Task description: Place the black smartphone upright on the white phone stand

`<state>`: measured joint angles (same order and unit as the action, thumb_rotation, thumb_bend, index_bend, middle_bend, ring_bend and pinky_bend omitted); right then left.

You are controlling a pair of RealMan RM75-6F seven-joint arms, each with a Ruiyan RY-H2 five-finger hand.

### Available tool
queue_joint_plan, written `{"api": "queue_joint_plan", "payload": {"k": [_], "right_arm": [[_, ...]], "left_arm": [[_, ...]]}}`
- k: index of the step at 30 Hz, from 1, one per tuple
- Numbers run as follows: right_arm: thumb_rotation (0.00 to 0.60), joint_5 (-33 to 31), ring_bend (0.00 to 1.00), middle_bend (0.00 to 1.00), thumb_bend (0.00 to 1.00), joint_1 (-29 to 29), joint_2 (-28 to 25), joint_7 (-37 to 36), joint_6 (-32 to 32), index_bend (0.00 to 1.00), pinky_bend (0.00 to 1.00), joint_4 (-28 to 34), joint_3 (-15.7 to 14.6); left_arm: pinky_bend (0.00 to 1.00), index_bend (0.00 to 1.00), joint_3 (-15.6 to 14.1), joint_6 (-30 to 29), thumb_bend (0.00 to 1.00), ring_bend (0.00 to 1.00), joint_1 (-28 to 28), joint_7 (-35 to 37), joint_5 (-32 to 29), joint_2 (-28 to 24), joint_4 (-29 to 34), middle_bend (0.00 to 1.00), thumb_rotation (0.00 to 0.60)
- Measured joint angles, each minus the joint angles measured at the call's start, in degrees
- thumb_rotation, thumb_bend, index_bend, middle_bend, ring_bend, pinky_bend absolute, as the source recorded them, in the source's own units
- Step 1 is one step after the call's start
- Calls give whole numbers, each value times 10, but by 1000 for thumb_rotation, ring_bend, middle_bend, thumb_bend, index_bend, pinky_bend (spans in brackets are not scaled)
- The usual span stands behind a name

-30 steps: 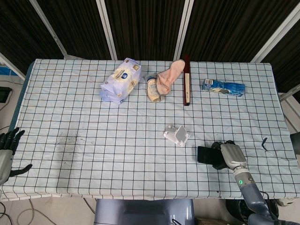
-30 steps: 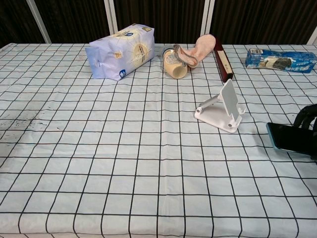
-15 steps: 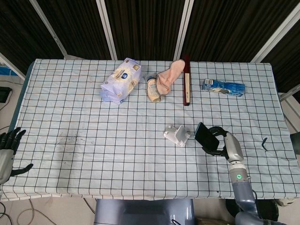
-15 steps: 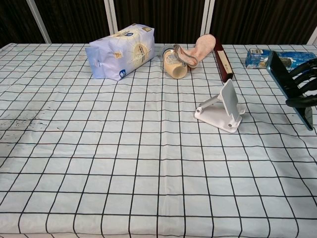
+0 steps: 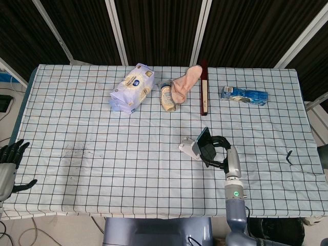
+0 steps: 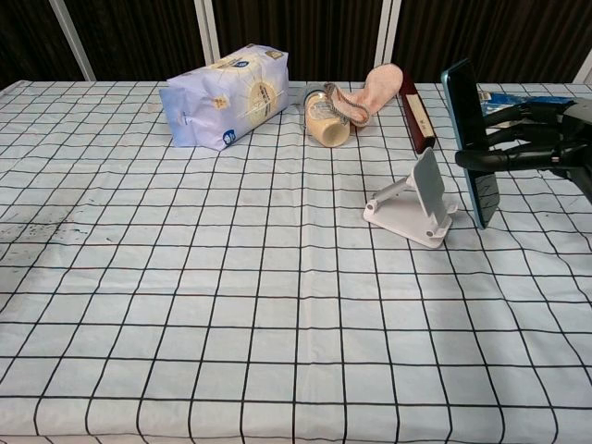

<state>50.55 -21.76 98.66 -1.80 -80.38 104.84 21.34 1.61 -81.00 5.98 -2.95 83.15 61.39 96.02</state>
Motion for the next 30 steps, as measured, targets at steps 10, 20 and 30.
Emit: {"api": "queue_joint_plan", "payload": {"k": [10,20,30], "right_arm": [[600,44,387,527,618,-6,66,-26,-21,579,185,-92,2],[600,77,385,527,618,-3,100,-72,-27,579,184,-129,9],[600,92,386,526,617,1,102,-115,5,579,183,-144,15]], "left_arm": [[0,0,0,6,0,0,2,7,-3,-2,0,0,600],[0,0,1,10,0,0,3,10,-7,-3,2,0,600],[0,0,0,12,0,0,4,11,-9,-4,2,0,600]]}}
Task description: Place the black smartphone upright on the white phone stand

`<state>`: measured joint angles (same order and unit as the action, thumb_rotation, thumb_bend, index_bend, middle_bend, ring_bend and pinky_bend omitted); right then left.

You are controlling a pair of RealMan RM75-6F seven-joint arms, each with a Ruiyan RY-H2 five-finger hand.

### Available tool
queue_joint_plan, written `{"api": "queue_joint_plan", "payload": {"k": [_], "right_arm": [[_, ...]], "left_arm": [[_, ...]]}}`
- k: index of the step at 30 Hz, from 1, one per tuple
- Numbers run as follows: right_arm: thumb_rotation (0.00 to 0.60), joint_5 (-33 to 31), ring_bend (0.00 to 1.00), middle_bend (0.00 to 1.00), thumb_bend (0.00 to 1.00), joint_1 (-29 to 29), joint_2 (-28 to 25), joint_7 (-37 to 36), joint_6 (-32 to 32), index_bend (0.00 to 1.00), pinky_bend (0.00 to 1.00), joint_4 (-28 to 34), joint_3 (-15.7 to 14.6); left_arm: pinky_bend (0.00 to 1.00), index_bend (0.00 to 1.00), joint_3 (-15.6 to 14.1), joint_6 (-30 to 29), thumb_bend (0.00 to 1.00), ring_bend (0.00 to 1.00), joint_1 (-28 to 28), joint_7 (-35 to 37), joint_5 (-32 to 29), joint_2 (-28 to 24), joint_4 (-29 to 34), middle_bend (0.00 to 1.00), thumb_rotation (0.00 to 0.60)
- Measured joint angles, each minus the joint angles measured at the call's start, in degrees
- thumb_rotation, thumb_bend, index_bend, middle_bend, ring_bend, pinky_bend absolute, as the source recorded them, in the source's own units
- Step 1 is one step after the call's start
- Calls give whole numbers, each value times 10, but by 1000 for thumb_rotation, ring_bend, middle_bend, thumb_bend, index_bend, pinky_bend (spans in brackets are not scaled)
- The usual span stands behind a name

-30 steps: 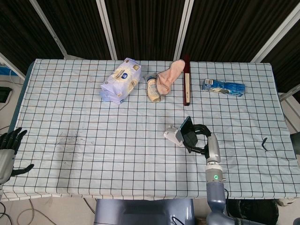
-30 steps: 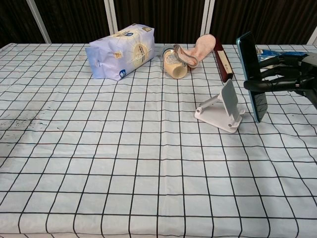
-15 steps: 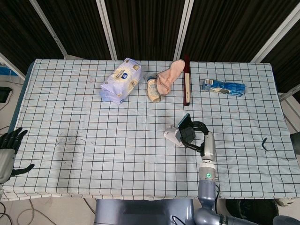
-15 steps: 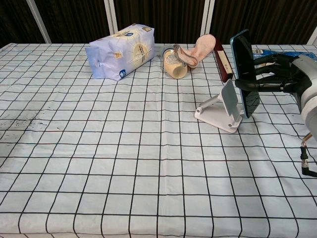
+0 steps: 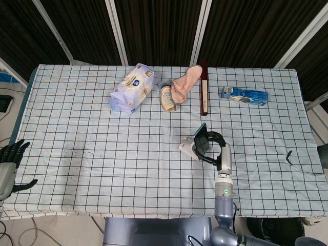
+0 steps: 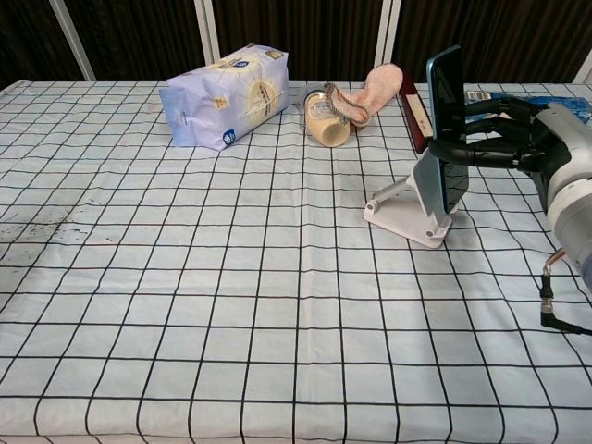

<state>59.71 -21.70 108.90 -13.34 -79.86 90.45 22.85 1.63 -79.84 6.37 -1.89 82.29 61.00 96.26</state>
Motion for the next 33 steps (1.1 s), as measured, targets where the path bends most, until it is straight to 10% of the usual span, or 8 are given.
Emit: {"api": "queue_joint_plan", "payload": {"k": [33], "right_arm": [[600,31,383,525,617,14,-12,-119,69,580,183,-49,4]], "left_arm": [[0,0,1,7,0,0,2,-20,-14,6,2,0,600]]}}
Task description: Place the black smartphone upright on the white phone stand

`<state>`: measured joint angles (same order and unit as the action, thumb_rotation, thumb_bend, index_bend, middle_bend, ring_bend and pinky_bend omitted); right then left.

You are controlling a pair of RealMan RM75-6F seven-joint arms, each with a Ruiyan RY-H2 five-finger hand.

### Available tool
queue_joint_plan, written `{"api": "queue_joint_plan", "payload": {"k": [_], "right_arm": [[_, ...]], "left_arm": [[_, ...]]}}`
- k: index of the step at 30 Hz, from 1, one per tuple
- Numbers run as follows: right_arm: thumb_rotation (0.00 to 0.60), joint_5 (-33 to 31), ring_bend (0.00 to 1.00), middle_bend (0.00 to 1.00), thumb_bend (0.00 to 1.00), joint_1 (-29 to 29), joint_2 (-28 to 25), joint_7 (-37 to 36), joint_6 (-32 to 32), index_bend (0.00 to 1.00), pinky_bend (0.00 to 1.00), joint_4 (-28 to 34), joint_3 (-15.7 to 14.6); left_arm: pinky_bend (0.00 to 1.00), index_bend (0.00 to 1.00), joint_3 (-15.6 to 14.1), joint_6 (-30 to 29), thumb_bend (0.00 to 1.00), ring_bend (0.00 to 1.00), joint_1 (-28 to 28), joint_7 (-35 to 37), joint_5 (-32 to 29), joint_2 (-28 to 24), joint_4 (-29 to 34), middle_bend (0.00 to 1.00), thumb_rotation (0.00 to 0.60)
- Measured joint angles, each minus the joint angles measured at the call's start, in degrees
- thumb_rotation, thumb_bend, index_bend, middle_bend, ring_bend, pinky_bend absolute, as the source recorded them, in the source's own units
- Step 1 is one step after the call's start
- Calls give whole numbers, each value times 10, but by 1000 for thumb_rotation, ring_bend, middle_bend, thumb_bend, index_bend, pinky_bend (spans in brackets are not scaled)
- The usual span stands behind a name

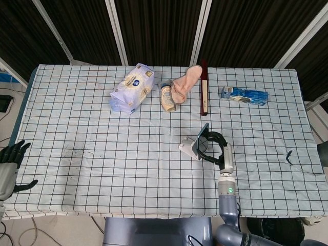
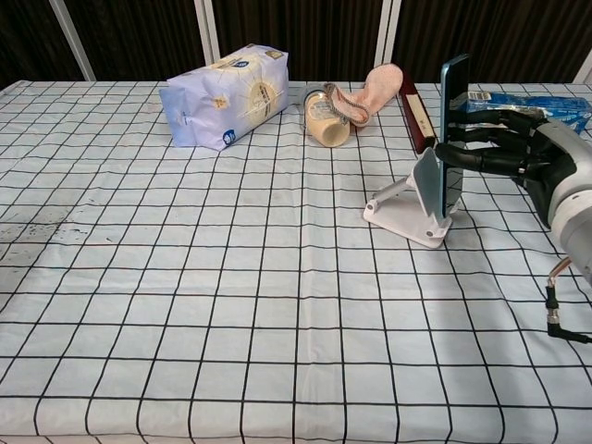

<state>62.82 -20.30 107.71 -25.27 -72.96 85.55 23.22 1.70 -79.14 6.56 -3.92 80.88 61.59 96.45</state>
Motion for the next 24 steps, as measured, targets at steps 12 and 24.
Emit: {"api": "queue_joint_plan", "payload": {"k": [12,24], "right_arm": [[600,3,383,525,617,-7,11,-6,10,579,183,-25,3],[600,14,382,525,617,-4,19,-26,13,579,183,-49,-2]], "left_arm": [[0,0,-1,5,0,0,2,2,-1,-2,0,0,600],[0,0,-1,6,0,0,2,3,-3,-3,2,0,600]]}}
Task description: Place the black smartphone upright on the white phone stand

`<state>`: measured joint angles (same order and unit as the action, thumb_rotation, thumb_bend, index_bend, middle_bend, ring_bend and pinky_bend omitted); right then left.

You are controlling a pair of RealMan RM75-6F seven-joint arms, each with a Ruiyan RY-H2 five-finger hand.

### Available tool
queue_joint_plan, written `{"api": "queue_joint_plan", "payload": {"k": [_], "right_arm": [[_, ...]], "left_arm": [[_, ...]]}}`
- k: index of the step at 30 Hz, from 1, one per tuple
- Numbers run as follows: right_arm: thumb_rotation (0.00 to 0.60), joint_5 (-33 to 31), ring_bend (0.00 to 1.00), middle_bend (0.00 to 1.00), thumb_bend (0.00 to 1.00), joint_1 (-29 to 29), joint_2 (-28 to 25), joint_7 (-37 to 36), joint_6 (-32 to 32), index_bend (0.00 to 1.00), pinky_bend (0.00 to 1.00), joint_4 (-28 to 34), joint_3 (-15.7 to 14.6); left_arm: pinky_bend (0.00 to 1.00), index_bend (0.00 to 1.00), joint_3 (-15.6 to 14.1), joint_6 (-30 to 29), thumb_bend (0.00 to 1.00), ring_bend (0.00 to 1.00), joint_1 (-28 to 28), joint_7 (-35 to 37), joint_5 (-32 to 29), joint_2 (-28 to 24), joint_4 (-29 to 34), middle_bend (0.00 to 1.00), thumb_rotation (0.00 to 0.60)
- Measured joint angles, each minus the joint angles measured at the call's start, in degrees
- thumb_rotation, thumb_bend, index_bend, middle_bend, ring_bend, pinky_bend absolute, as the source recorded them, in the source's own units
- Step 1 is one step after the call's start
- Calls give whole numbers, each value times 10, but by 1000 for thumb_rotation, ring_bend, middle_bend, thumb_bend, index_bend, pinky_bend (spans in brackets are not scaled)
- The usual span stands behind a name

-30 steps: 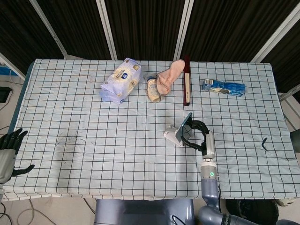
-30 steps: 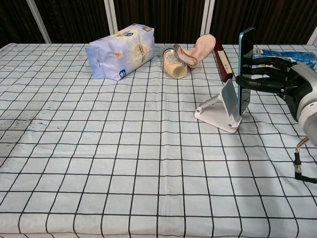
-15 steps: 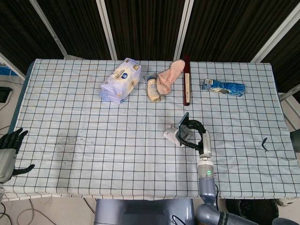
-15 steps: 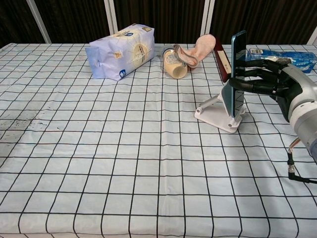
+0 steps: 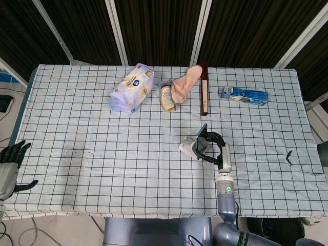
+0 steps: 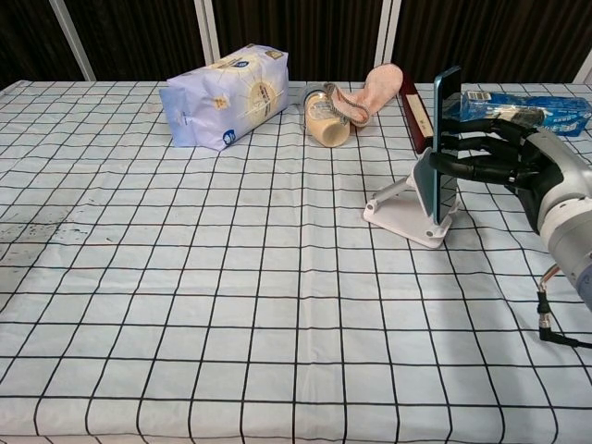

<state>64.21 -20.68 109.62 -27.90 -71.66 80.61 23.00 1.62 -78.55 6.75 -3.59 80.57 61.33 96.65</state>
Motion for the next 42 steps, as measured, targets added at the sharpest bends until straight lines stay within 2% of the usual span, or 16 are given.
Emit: {"api": "queue_joint_plan", "payload": {"k": [22,32,42], "right_arm": [[600,32,356,509,617,-1,25,-33,-5,579,183,-58,-11],[600,41,327,481,617,-2,29,-37,-4,545,181,-72,-16],[600,48,281,438,496,-4,32,-36,-3,491,177,-80,-20]], "left_arm": [[0,0,0,4,0,0,1,5,-3,-2,2,0,600],[0,0,0,8,0,0,2,5,-7,-4,4,0,600],[0,0,0,8,0,0,2,5,-7,-5,5,0,600]]}}
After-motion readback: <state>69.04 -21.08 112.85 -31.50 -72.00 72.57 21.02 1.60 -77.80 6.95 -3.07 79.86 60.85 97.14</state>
